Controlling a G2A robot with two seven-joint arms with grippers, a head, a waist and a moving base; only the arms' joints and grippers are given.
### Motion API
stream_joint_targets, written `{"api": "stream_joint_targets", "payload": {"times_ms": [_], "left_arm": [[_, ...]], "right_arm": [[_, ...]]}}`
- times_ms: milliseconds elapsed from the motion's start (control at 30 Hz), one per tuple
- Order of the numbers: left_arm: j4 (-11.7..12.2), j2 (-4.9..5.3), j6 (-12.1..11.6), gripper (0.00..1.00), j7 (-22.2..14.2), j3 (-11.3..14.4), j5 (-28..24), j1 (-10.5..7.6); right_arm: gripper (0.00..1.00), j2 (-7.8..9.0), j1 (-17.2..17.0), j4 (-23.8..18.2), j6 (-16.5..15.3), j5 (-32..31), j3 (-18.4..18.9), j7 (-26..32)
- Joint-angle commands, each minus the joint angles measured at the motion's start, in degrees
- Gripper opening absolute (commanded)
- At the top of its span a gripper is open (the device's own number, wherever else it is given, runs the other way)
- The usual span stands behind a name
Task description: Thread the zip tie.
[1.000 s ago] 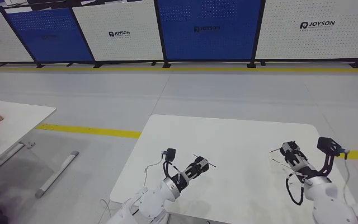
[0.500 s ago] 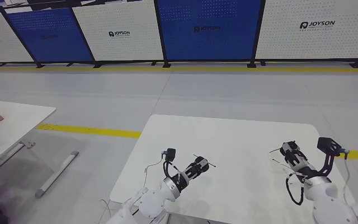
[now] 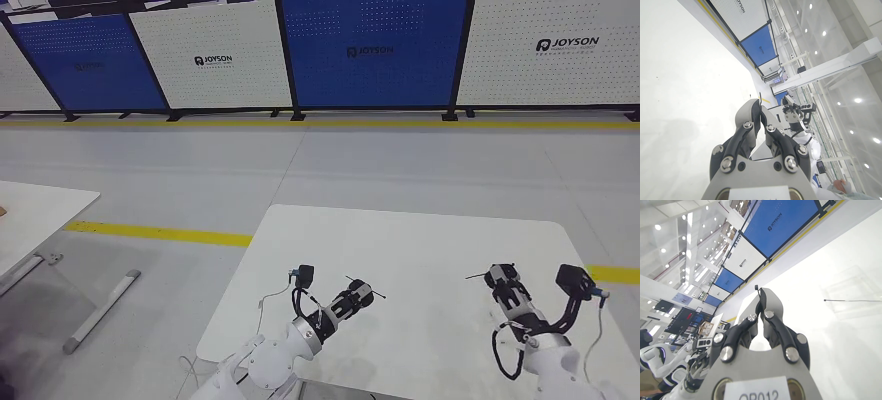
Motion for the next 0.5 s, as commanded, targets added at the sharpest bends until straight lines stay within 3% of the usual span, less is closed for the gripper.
{"api": "stream_joint_targets", "payload": {"times_ms": [0,333,400,467], "left_arm": [[0.0,0.0,0.0,0.0,0.0,0.0,0.0,0.0],[0.0,-0.01,0.0,0.0,0.0,0.0,0.0,-0.04],[0.3,-0.27,0.8,0.0,0.5,0.7,-0.3,-0.96],[0.9,-0.57,2.3,0.0,3.0,1.6,2.9,-2.45]], "right_arm": [[0.0,-0.58,-0.9,0.0,0.0,-1.7,-2.1,-3.0],[0.0,-0.74,-0.9,0.2,0.0,-2.1,-2.5,-3.4],[0.0,-0.74,-0.9,0.2,0.0,-2.1,-2.5,-3.4],[0.0,-0.74,-0.9,0.2,0.0,-2.1,-2.5,-3.4]]}}
